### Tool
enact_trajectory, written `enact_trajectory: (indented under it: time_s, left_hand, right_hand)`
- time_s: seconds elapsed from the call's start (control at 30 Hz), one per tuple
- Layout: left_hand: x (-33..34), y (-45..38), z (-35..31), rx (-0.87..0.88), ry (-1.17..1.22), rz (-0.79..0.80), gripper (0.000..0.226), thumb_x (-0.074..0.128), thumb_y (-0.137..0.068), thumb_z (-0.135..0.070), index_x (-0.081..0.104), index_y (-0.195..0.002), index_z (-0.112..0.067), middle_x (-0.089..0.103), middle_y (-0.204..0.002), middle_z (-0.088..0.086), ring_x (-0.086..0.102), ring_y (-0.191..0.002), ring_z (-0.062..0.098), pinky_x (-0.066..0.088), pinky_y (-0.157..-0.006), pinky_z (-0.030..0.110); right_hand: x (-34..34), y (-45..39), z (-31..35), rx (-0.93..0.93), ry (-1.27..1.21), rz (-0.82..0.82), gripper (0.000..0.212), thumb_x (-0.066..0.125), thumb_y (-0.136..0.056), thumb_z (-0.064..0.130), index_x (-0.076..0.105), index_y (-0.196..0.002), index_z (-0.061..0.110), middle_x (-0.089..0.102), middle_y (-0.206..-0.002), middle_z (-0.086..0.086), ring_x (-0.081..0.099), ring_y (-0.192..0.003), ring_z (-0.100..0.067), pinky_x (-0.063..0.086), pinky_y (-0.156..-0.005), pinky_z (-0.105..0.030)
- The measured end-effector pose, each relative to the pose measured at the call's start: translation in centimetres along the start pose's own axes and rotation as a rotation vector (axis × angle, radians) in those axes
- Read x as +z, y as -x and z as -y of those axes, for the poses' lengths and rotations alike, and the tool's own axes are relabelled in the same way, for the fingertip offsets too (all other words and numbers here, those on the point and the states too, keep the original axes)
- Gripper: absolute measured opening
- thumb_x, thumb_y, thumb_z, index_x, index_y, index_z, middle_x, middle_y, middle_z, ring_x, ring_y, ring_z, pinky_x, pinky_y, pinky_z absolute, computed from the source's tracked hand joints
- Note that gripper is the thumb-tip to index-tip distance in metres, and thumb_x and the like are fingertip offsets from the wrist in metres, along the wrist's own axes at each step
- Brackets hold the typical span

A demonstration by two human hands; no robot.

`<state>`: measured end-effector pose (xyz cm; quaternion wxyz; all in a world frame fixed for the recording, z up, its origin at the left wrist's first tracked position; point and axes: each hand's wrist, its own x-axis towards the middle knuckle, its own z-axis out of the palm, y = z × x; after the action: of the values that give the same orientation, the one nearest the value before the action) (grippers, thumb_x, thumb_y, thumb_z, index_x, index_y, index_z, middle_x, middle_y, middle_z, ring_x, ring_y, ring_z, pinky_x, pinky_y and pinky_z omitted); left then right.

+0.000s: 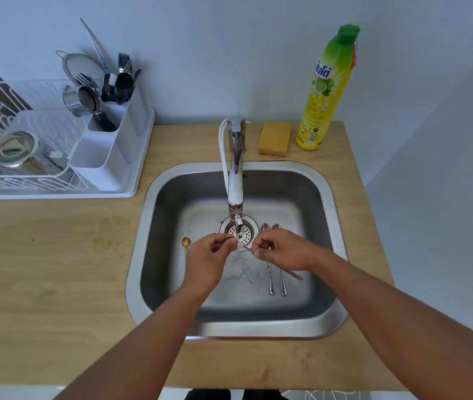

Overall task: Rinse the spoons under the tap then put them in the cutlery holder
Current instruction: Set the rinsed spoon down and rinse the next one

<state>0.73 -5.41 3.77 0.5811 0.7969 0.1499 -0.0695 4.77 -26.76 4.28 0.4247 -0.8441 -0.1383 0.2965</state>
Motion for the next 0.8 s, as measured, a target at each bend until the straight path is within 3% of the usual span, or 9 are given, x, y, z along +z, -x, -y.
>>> enact_trajectory:
  time_s: [0.17,0.23,0.33,0.4,0.5,0.57,0.67,0.8]
  left_hand:
    - [1.5,0.8,-0.2,-0.08,0.043,-0.011,0.016,0.06,-0.103,-0.032,0.073,-0.095,-0.033,0.078,-0.084,-0.012,0.068,-0.074,0.007,0.049,-0.065,0.018]
    - [1.9,0.8,-0.6,-0.116,0.103,-0.012,0.013,0.064,-0.101,-0.025,0.072,-0.094,-0.032,0.078,-0.085,-0.009,0.068,-0.075,0.008,0.048,-0.061,0.015]
    - [2.1,0.7,-1.0,-0.229,0.206,-0.009,0.009,0.076,-0.092,-0.023,0.073,-0.097,-0.03,0.078,-0.083,-0.009,0.067,-0.071,0.004,0.048,-0.056,0.013]
    - [2.0,0.7,-1.1,-0.374,0.285,-0.007,0.007,0.076,-0.092,-0.031,0.077,-0.098,-0.027,0.079,-0.086,-0.01,0.064,-0.074,0.008,0.047,-0.061,0.022]
    - [1.9,0.7,-1.1,-0.564,0.429,0.036,0.023,0.063,-0.099,-0.041,0.082,-0.099,-0.026,0.08,-0.094,-0.009,0.062,-0.082,0.011,0.046,-0.069,0.031]
    - [1.8,0.6,-0.9,-0.621,0.504,0.096,0.032,0.056,-0.102,-0.045,0.082,-0.101,-0.027,0.08,-0.101,-0.009,0.061,-0.086,0.011,0.044,-0.074,0.033]
    - [1.3,0.5,-0.4,-0.654,0.616,0.171,0.03,0.059,-0.1,-0.048,0.083,-0.102,-0.029,0.076,-0.103,-0.011,0.056,-0.09,0.012,0.041,-0.077,0.033]
    - [1.0,0.1,-0.6,-0.669,0.583,0.136,0.025,0.075,-0.089,-0.042,0.079,-0.111,-0.029,0.075,-0.103,-0.014,0.053,-0.089,0.011,0.042,-0.075,0.032]
  right_hand:
    - [-0.5,0.0,0.7,0.063,0.018,0.033,0.015,0.07,-0.092,0.019,0.073,-0.085,0.031,0.071,-0.079,0.013,0.062,-0.074,0.003,0.047,-0.069,-0.011]
    - [-0.2,0.2,0.7,0.086,-0.032,0.054,0.019,0.07,-0.088,0.012,0.074,-0.081,0.029,0.073,-0.073,0.012,0.065,-0.07,0.001,0.054,-0.073,-0.022]
    - [0.3,0.7,0.6,0.109,-0.124,0.07,0.013,0.07,-0.089,0.009,0.076,-0.086,0.02,0.077,-0.08,0.005,0.071,-0.08,-0.008,0.057,-0.087,-0.035]
    - [0.6,0.9,0.5,0.119,-0.237,0.061,0.006,0.071,-0.092,0.011,0.077,-0.092,0.012,0.078,-0.083,0.001,0.071,-0.082,-0.009,0.057,-0.086,-0.029]
    - [0.9,1.1,1.0,0.173,-0.374,0.065,0.007,0.072,-0.094,0.015,0.078,-0.094,0.011,0.077,-0.081,0.002,0.065,-0.07,0.001,0.048,-0.064,-0.012]
    - [1.1,1.1,1.3,0.24,-0.399,0.097,0.007,0.072,-0.094,0.021,0.077,-0.094,0.017,0.076,-0.082,0.006,0.054,-0.064,-0.001,0.042,-0.056,-0.016]
    - [1.5,1.2,1.0,0.311,-0.467,0.128,0.013,0.072,-0.096,0.028,0.076,-0.101,0.017,0.075,-0.086,0.006,0.046,-0.068,-0.007,0.035,-0.058,-0.022]
    - [2.1,1.3,0.9,0.282,-0.471,0.096,0.022,0.071,-0.097,0.024,0.076,-0.109,0.006,0.079,-0.088,0.005,0.056,-0.066,0.0,0.039,-0.059,-0.019]
